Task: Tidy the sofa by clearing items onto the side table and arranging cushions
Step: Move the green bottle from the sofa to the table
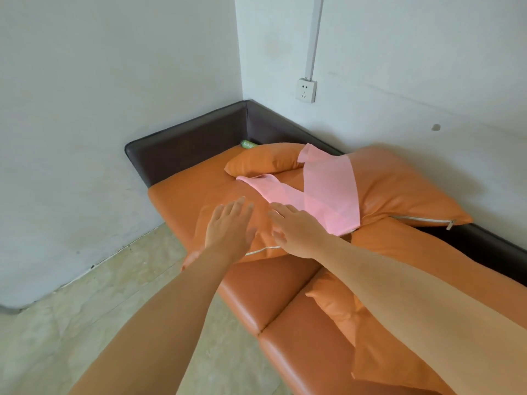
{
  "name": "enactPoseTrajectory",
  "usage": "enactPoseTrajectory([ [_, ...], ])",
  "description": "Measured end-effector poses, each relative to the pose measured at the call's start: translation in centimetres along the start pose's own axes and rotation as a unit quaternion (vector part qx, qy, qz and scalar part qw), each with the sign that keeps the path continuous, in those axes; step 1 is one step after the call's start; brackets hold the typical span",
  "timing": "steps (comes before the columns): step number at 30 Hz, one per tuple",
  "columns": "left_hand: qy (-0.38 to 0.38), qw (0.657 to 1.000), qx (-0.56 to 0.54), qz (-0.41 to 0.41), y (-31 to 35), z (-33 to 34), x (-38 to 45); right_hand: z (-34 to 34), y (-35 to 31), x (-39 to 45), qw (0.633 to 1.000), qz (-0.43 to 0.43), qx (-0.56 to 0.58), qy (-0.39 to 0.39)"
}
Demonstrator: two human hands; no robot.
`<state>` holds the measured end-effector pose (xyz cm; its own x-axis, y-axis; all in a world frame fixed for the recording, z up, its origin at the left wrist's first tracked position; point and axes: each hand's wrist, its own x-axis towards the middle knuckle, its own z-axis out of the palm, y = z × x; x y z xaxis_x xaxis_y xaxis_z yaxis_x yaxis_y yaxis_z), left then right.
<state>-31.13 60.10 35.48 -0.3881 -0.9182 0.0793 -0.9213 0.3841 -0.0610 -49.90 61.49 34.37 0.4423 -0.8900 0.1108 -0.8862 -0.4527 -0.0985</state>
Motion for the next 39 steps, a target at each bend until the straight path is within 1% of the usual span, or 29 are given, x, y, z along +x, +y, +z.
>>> enactPoseTrajectory([
  [6, -0.014, 0.999, 0.015, -0.027, -5.0, 1.2, 5.0, 1.3, 1.1, 8.1, 1.0, -0.005, -0.023, -0.019],
  [9, -0.017, 0.999, 0.027, -0.028, -7.4, 1.5, 7.5, 1.9, 2.1, 12.3, 1.0, 0.005, -0.009, -0.011],
  [14, -0.022, 0.998, 0.033, -0.047, -12.4, 2.7, 11.5, 2.1, 1.5, 19.0, 0.999, -0.031, -0.027, -0.025],
  [16, -0.021, 0.998, 0.027, -0.053, -14.6, 3.1, 13.1, 2.3, 1.1, 22.0, 0.999, -0.034, -0.018, -0.028],
  [22, -0.026, 0.999, 0.014, -0.038, -22.6, 4.7, 18.6, 4.3, -0.1, 30.9, 0.999, -0.008, -0.003, -0.031],
  [26, -0.032, 0.999, -0.013, -0.035, -28.2, 5.8, 22.9, 5.3, 0.0, 37.0, 1.0, 0.004, -0.01, -0.029],
  [29, -0.034, 0.999, -0.003, -0.015, -31.4, 6.5, 26.2, 6.3, 0.9, 41.1, 0.999, 0.027, -0.021, -0.014],
  [34, -0.031, 0.999, 0.006, 0.021, -33.3, 7.5, 32.4, 8.0, 3.0, 45.7, 0.998, 0.052, -0.024, -0.027],
  [39, -0.047, 0.998, 0.013, 0.049, -33.6, 9.3, 38.3, 9.3, 7.5, 49.3, 0.995, 0.084, -0.023, -0.04],
])
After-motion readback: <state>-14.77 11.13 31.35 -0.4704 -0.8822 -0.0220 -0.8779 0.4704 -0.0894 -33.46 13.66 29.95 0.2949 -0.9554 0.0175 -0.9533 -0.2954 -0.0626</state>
